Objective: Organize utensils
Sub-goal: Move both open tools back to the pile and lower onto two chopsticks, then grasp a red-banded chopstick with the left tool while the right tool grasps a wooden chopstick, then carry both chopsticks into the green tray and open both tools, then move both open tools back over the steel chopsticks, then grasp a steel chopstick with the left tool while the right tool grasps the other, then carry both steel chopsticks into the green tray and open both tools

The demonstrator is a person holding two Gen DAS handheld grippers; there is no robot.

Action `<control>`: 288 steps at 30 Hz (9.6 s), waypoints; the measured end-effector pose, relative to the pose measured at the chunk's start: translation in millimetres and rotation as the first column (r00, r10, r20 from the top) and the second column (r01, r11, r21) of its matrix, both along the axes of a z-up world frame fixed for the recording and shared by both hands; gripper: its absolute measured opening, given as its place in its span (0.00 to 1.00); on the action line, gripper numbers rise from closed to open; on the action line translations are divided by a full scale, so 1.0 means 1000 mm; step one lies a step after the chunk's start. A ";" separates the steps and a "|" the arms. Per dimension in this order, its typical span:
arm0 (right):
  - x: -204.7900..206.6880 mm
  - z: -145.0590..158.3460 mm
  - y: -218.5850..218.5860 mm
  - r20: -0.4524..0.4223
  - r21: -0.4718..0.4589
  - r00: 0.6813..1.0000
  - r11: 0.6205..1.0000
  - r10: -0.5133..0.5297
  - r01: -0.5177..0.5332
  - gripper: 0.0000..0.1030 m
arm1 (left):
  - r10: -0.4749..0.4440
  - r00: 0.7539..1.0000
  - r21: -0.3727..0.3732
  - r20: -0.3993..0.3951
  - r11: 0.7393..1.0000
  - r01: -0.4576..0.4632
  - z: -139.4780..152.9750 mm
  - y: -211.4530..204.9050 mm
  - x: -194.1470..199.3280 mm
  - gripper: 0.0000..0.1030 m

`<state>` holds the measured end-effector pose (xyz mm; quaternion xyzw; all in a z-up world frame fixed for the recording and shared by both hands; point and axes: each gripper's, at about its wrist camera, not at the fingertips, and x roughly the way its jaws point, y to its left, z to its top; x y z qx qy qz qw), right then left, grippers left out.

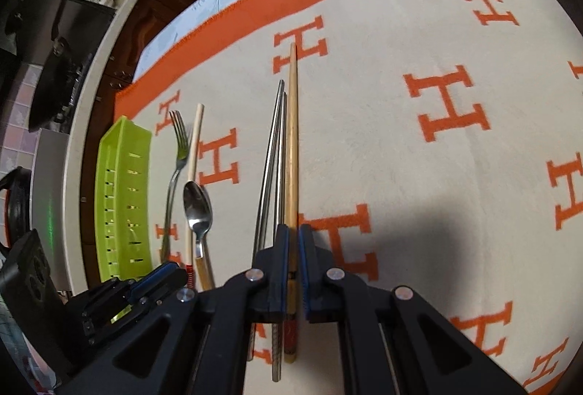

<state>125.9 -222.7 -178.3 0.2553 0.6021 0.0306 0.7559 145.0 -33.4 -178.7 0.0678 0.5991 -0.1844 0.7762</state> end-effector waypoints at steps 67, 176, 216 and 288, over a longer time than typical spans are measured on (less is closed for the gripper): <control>-0.042 0.020 -0.016 -0.002 -0.064 0.999 0.997 0.037 -0.037 0.06 | -0.030 0.998 0.044 0.051 0.999 0.027 0.023 -0.021 -0.017 0.03; -0.078 0.019 -0.038 0.022 0.114 0.995 0.989 -0.094 0.091 0.08 | -0.112 0.993 -0.064 -0.027 0.992 0.110 0.041 -0.046 -0.030 0.04; -0.074 -0.002 -0.050 -0.015 0.152 0.996 0.985 -0.083 0.084 0.08 | -0.103 0.989 0.031 -0.101 0.994 0.107 -0.016 -0.102 0.006 0.03; 0.003 0.047 0.206 0.011 0.026 0.970 0.969 0.244 -0.244 0.07 | 0.363 0.927 -0.063 0.093 0.932 -0.358 0.039 0.194 -0.033 0.04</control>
